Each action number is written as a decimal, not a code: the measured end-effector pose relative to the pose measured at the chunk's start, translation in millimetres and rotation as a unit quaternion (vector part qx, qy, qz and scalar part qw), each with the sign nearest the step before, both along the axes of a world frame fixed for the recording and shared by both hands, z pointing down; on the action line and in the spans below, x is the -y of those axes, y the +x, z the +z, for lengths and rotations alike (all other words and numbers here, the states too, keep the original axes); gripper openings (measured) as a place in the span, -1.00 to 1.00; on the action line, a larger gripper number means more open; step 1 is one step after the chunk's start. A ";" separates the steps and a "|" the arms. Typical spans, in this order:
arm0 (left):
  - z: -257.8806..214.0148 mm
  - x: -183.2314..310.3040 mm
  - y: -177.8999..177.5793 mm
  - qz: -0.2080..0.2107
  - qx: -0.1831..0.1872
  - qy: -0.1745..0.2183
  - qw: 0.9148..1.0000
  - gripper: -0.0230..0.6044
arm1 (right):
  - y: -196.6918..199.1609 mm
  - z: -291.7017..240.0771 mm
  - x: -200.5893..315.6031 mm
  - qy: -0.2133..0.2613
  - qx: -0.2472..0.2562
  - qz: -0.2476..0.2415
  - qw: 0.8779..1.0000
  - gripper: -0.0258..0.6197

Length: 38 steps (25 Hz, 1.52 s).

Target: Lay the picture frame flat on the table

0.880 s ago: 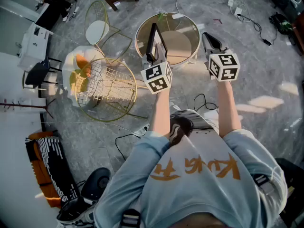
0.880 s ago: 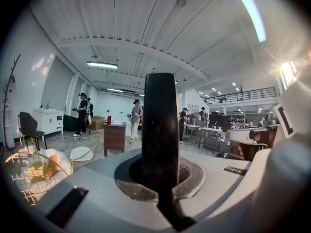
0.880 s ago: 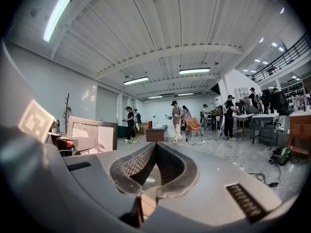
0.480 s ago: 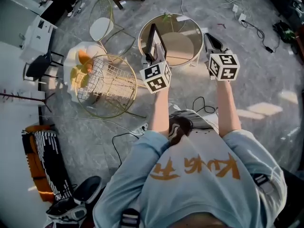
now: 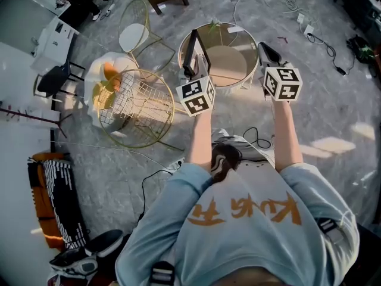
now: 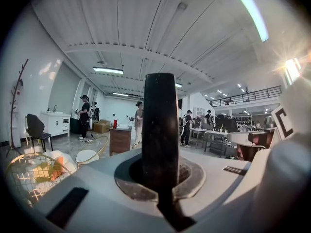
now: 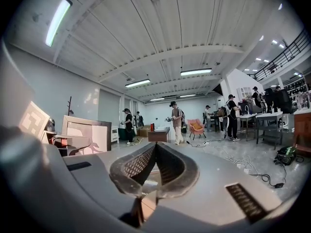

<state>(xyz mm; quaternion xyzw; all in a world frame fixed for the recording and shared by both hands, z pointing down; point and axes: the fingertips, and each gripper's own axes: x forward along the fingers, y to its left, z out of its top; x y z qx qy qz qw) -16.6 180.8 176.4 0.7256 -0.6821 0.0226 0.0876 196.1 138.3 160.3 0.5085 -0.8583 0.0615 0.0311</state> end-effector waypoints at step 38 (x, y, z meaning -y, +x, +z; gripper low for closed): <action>85.0 202.4 -97.5 -0.018 -0.088 -0.067 0.994 -0.84 | -93.0 48.8 202.4 -0.032 -0.052 -0.017 0.998 -0.92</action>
